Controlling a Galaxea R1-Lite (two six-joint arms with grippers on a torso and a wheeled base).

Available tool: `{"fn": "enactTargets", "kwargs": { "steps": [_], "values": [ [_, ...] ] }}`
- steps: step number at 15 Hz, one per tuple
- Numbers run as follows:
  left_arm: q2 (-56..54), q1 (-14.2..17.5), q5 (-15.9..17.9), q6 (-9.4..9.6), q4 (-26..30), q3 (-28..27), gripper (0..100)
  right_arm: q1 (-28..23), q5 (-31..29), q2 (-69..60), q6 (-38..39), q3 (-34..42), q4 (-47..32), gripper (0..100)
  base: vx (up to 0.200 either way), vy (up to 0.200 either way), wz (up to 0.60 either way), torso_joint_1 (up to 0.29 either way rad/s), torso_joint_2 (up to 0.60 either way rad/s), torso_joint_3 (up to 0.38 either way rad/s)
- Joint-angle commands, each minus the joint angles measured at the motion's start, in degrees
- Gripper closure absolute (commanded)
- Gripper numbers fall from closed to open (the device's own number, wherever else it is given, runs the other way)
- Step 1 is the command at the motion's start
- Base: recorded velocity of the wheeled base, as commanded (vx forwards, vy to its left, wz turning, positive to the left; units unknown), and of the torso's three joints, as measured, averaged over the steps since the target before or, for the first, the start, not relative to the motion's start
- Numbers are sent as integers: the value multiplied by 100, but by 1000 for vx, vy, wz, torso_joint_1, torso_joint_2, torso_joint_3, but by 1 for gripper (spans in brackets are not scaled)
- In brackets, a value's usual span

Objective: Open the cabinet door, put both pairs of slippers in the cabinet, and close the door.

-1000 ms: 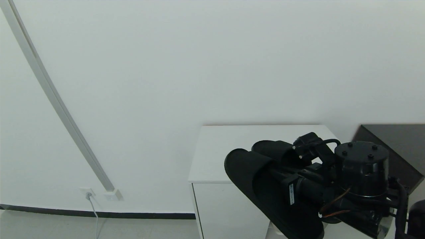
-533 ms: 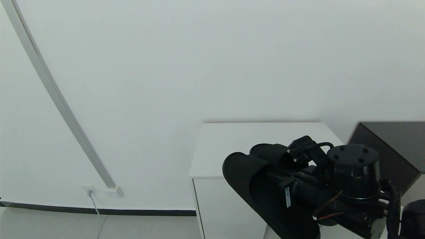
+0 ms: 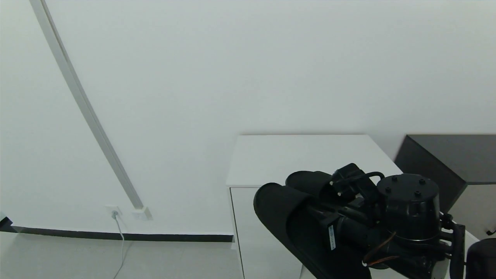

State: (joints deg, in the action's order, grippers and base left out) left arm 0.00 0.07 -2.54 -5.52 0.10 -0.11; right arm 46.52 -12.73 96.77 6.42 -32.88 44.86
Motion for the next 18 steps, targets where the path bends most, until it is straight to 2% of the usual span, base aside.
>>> {"fn": "enactTargets", "kwargs": {
  "steps": [1, 11, 18],
  "values": [
    [0, 1, -1, -1, -1, 2, 100, 15, -2, 35, -1, 9, -4, 100, 0, 0, 0, 0, 0, 0],
    [0, 1, -1, -1, -1, 2, 100, 68, -28, 140, -1, -26, 23, 100, 0, 0, 0, 0, 0, 0],
    [0, 1, -10, 7, -1, 2, 100, 85, -81, 149, -10, 9, 225, 100, 0, -200, 0, 2, 0, 4]
  ]
}}
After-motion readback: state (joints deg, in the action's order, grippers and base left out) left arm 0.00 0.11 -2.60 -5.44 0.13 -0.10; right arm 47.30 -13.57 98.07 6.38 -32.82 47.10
